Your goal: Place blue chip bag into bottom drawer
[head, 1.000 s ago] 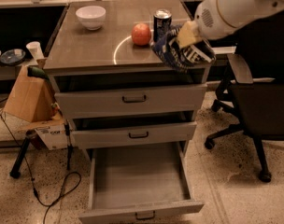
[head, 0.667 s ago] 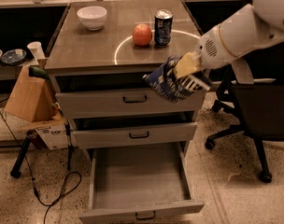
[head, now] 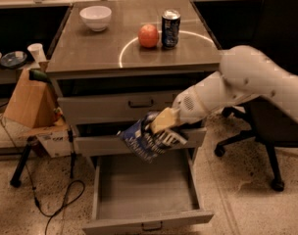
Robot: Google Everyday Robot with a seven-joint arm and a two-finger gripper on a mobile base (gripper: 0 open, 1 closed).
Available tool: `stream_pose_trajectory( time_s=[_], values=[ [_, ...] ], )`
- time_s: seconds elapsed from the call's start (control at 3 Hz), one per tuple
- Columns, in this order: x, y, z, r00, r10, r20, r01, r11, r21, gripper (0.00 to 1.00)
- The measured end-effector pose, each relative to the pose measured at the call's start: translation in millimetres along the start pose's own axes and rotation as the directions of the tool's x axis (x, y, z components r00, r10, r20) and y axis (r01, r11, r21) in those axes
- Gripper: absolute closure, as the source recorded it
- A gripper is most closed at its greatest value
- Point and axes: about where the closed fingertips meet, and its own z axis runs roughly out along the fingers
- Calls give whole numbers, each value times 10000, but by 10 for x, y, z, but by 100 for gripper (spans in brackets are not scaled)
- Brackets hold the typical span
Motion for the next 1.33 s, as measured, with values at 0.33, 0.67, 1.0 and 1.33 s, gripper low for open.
stream_pose_trajectory(
  time_s=[0.33,0.67,1.0,1.33],
  values=[
    [177,-90,797,9952,900,-374,-898,9959,64,100],
    [306,-302,1470,9791,1940,-603,-1886,9783,860,100],
    [166,-315,1583,9723,2333,-101,-2313,9679,980,100],
    [165,-315,1580,9724,2329,-93,-2309,9680,978,100]
  ],
)
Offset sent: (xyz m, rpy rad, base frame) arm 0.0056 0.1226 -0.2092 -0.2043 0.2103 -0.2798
